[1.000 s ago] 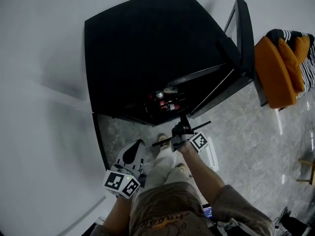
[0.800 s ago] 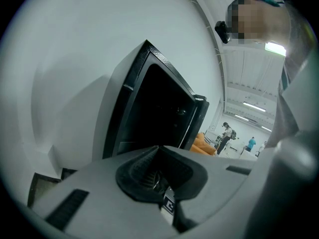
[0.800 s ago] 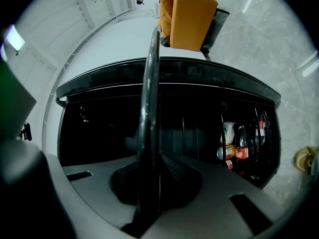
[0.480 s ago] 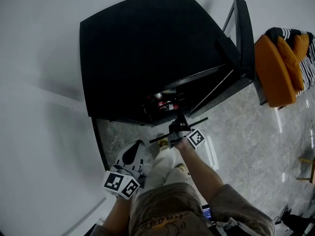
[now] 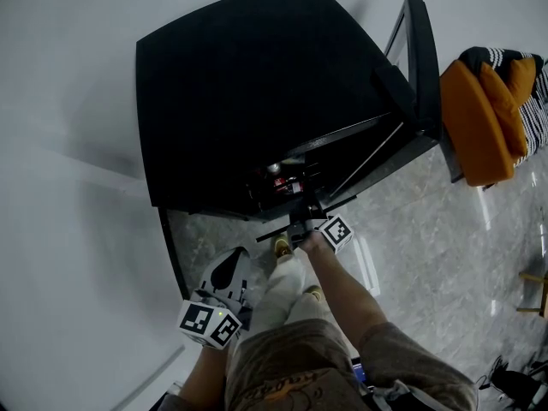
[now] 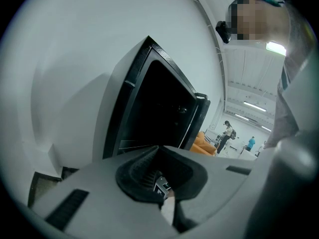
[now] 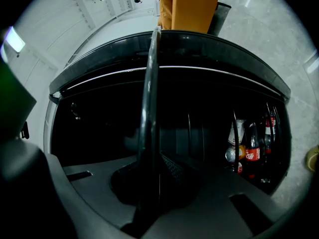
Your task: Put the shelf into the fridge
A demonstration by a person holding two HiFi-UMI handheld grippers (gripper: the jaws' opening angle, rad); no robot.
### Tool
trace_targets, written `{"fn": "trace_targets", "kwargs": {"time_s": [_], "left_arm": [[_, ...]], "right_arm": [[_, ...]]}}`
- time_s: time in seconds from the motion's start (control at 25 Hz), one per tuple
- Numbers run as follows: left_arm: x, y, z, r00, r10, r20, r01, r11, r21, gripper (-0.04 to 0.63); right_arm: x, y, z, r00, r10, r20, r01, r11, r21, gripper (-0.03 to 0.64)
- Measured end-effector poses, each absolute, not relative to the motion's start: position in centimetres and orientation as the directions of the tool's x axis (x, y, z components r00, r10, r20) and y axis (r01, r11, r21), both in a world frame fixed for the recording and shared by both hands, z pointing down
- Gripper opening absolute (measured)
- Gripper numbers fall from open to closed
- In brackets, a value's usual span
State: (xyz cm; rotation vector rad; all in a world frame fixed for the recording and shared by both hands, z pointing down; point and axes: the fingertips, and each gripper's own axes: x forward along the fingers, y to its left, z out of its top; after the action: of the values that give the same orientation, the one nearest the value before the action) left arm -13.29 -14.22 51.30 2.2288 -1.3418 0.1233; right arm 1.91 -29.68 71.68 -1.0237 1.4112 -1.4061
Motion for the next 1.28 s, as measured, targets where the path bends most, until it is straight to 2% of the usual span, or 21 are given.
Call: {"fn": "trace_targets", "kwargs": {"time_s": [1.28], "left_arm": [[-14.1, -14.5, 52.0, 0.494, -0.795, 0.352, -0.847, -0.348, 0.403, 0.003]], "right_arm": [[-0.9, -37.8, 71.7, -0.262, -0.965, 0.018, -0.013, -0.015, -1.000, 0.028]]}}
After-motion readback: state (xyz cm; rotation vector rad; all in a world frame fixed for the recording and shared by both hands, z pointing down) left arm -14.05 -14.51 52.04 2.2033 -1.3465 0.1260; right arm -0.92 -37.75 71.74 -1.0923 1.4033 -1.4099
